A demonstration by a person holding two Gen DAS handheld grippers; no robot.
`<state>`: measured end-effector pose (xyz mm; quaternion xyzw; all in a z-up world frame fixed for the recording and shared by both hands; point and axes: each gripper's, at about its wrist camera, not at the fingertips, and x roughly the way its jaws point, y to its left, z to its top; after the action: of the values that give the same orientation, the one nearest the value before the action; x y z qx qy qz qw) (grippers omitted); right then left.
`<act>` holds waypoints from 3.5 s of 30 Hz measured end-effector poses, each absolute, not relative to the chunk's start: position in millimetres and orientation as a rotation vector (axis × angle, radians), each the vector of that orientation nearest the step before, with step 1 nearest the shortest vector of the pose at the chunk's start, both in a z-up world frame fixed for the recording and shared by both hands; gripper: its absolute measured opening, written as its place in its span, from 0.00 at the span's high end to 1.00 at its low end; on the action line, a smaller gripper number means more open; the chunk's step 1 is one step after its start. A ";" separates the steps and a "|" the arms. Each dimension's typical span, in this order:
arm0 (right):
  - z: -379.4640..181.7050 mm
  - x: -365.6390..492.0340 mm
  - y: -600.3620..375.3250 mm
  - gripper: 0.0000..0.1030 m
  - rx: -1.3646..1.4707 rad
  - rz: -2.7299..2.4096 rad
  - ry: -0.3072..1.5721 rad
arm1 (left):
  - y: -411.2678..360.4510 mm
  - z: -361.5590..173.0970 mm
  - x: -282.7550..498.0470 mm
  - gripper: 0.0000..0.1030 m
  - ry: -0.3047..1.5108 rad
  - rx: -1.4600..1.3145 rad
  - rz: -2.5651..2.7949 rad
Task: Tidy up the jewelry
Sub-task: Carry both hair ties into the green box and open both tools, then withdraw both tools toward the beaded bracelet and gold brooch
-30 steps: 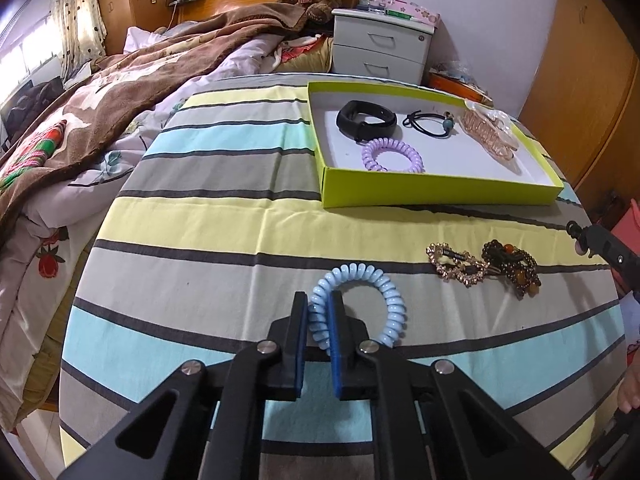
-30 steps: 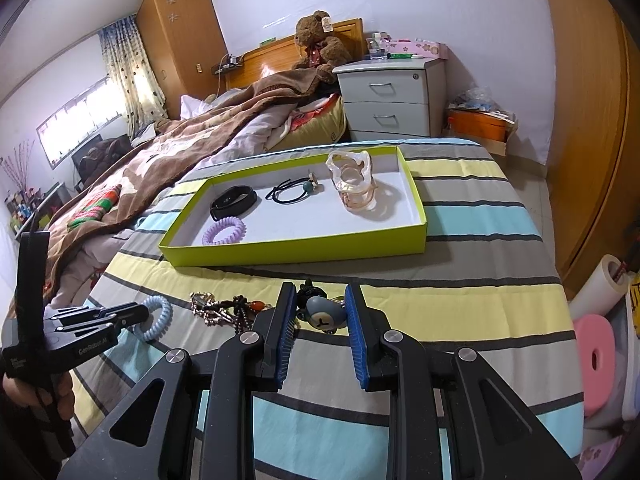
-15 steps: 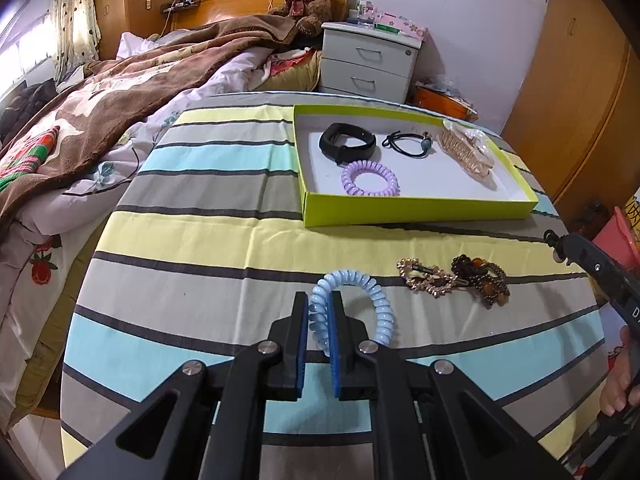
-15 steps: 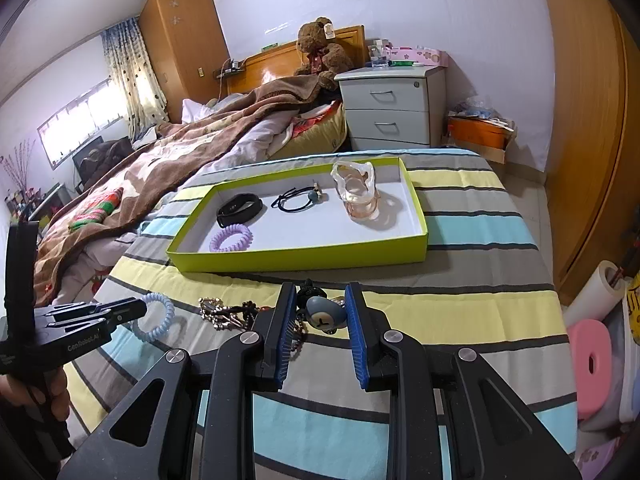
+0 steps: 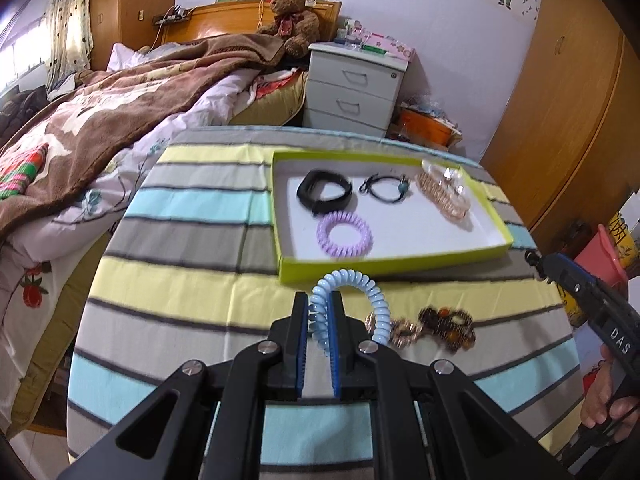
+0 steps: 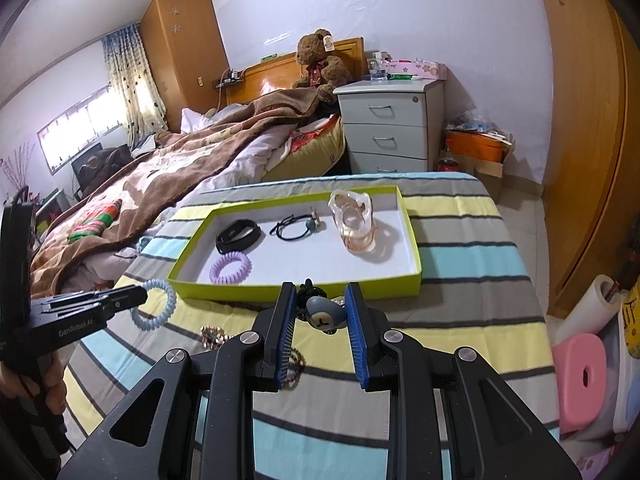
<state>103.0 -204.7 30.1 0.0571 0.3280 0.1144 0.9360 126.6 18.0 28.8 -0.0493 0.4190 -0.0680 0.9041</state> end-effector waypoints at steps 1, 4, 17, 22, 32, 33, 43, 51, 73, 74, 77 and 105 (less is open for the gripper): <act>31.6 105.4 -203.1 0.75 0.113 0.236 0.669 | 16.5 31.4 129.8 0.90 0.861 -0.104 -0.147; 35.7 113.6 -199.9 0.75 0.096 0.240 0.664 | 12.2 37.8 142.0 0.90 0.849 -0.106 -0.159; 38.1 163.2 -185.9 0.75 0.059 0.254 0.678 | 2.6 39.8 189.7 0.90 0.852 -0.115 -0.187; 27.8 185.1 -179.4 0.75 0.050 0.251 0.710 | -0.3 33.2 205.3 0.90 0.869 -0.113 -0.192; 4.0 219.5 -166.2 0.75 0.029 0.251 0.764 | -6.3 10.3 226.7 0.90 0.921 -0.112 -0.198; 1.6 221.2 -165.4 0.75 0.028 0.250 0.769 | -7.2 8.0 228.3 0.90 0.926 -0.110 -0.197; -20.0 233.7 -161.5 0.75 -0.007 0.242 0.816 | -9.8 -8.2 235.6 0.90 0.958 -0.080 -0.179; -26.6 236.5 -161.3 0.75 -0.024 0.237 0.825 | -11.4 -9.4 236.7 0.90 0.959 -0.075 -0.182; -26.5 234.0 -167.8 0.75 -0.006 0.232 0.837 | -8.4 -11.6 238.1 0.77 0.973 -0.077 -0.152; -26.9 234.3 -167.1 0.75 -0.009 0.232 0.836 | -7.9 -11.4 238.1 0.76 0.973 -0.078 -0.150; -26.7 234.3 -167.1 0.75 -0.007 0.233 0.837 | -7.3 -11.2 238.0 0.71 0.974 -0.078 -0.146; -12.3 216.0 -166.6 0.59 0.012 0.230 0.795 | -6.7 7.3 219.5 0.43 0.930 -0.075 -0.127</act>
<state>216.0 -166.6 -12.3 0.0060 0.3863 0.1119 0.9155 219.5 -6.7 7.3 -0.0360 0.4481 -0.0613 0.8912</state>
